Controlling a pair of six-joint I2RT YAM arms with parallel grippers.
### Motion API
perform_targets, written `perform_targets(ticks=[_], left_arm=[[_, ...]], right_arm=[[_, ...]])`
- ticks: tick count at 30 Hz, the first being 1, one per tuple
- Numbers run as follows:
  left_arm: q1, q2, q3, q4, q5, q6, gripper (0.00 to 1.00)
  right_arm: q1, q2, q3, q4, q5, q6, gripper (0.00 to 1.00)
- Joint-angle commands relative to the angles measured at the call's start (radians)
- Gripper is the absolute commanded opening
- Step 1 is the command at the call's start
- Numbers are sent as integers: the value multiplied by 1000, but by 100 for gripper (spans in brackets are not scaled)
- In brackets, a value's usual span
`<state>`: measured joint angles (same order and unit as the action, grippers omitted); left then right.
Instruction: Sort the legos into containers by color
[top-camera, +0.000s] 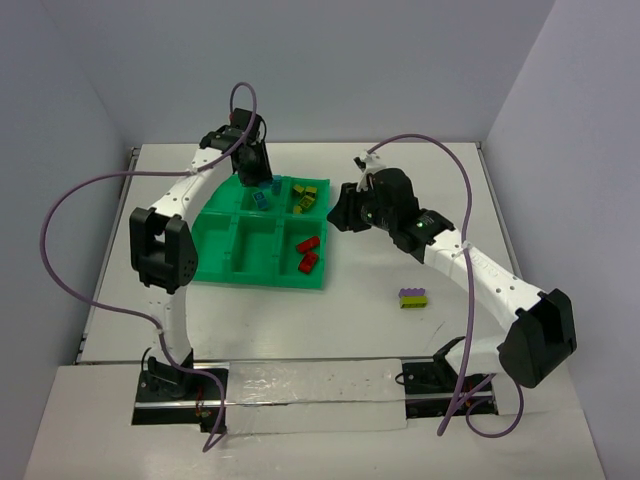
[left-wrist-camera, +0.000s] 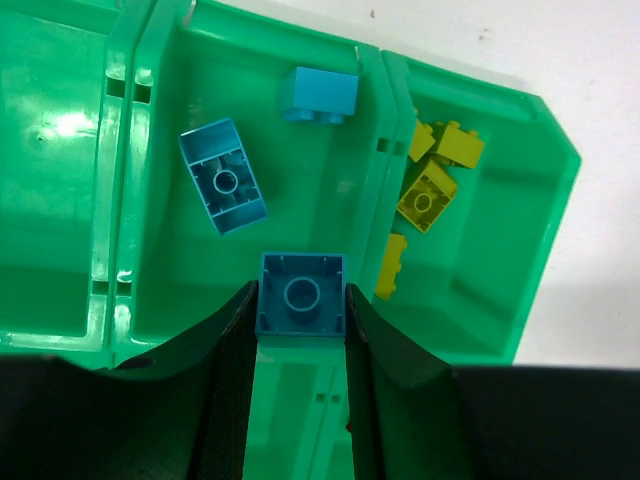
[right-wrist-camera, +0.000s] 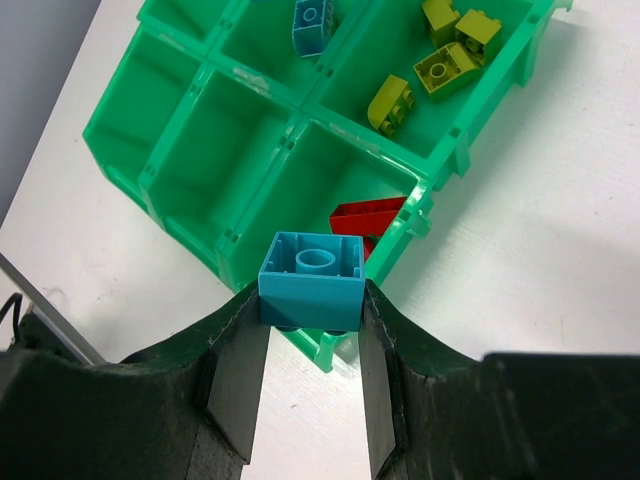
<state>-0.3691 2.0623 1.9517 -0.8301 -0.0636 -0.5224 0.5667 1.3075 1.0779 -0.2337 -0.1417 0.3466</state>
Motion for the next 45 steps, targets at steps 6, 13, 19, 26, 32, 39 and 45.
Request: perform_targets(ticks=[6, 13, 19, 26, 32, 39, 45], left_arm=[[7, 20, 89, -5, -16, 2, 71], [7, -11, 88, -16, -22, 6, 80], [10, -73, 104, -41, -43, 9, 80], [70, -212, 100, -76, -48, -15, 80], [141, -331, 65, -63, -24, -30, 80], [157, -484, -71, -8, -3, -49, 80], [157, -540, -133, -10, -3, -45, 80]], right_arm=[[-5, -32, 15, -3, 12, -12, 0], [-5, -16, 32, -3, -2, -10, 0], [2, 55, 113, -9, -26, 18, 0], [42, 256, 316, -38, -7, 82, 0], [52, 418, 490, -96, 24, 151, 0], [81, 623, 727, -140, 55, 183, 10], [93, 753, 850, -151, 68, 202, 19]])
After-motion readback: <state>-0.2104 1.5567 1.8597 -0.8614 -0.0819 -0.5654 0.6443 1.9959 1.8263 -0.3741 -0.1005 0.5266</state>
